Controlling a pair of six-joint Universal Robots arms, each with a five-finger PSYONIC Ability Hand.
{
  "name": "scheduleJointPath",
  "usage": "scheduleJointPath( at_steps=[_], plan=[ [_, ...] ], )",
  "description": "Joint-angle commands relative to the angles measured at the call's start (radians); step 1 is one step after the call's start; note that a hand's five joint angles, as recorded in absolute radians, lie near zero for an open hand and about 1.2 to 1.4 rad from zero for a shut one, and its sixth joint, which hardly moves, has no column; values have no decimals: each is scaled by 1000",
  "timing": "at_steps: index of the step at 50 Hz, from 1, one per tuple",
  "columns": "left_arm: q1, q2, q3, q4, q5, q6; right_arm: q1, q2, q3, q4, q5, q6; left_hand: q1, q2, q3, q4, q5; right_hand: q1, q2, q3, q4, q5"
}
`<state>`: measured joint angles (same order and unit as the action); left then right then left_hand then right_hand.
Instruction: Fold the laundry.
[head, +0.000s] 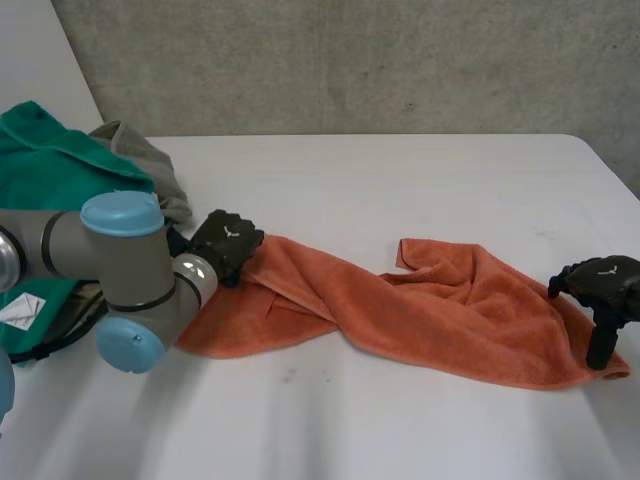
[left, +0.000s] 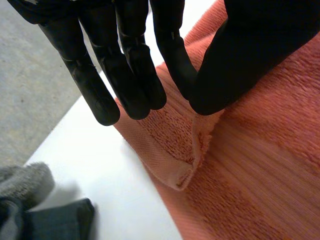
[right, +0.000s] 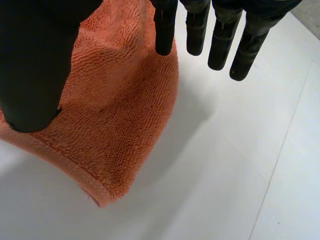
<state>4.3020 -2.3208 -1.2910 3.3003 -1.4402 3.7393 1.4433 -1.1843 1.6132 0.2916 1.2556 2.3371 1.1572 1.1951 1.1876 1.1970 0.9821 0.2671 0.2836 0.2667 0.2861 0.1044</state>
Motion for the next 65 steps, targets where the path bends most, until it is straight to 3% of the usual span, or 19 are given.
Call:
scheduleJointPath(
  at_steps=[1, 2, 3, 4, 6, 19, 41, 45, 46, 56, 65],
  plan=[
    [-7, 11, -16, -5, 4, -7, -4, -49, 33, 1, -19, 1, 239, 201, 209, 199, 240, 62, 45, 62, 43, 50],
    [-7, 11, -25, -7, 4, -7, -4, -52, 37, 1, -25, 1, 239, 201, 209, 199, 240, 62, 45, 62, 43, 50],
    [-7, 12, -43, -8, 3, -7, -6, -52, 39, 1, -28, 1, -112, -150, -143, -152, -112, 62, 45, 62, 43, 50],
    [-7, 12, -54, -8, 3, -7, -6, -52, 40, 1, -30, 1, -316, -354, -347, -356, -316, 62, 45, 62, 43, 50],
    [-8, 14, -71, -8, 3, -4, -11, -54, 43, 1, -33, 1, -523, -561, -554, -563, -523, 62, 45, 62, 43, 50],
    [-4, 26, -96, -10, 4, -4, -15, -51, 66, -3, -36, 1, -606, -644, -636, -646, -605, 62, 45, 62, 43, 50],
    [-8, -84, 61, 21, 6, -4, -35, -51, 106, -9, -48, -1, -427, -465, -458, -467, -427, 73, 57, 74, 54, 61],
    [-8, -88, 94, 24, 6, -7, -37, -51, 106, -12, -47, 1, 1, -37, -30, -39, 1, 79, 63, 80, 60, 67],
    [-8, -88, 111, 30, 6, -12, -37, -51, 108, -12, -47, 2, 237, 199, 206, 197, 237, 79, 63, 80, 60, 67],
    [-14, -37, 128, 36, -13, -104, -60, -93, 103, -3, -32, 42, 239, 201, 209, 199, 240, 68, 51, 68, 49, 56],
    [-4, 182, 3, 36, -11, -167, -61, -140, 186, -57, -50, 24, 239, 201, 209, 199, 240, 35, 19, 36, 16, 23]
  ],
)
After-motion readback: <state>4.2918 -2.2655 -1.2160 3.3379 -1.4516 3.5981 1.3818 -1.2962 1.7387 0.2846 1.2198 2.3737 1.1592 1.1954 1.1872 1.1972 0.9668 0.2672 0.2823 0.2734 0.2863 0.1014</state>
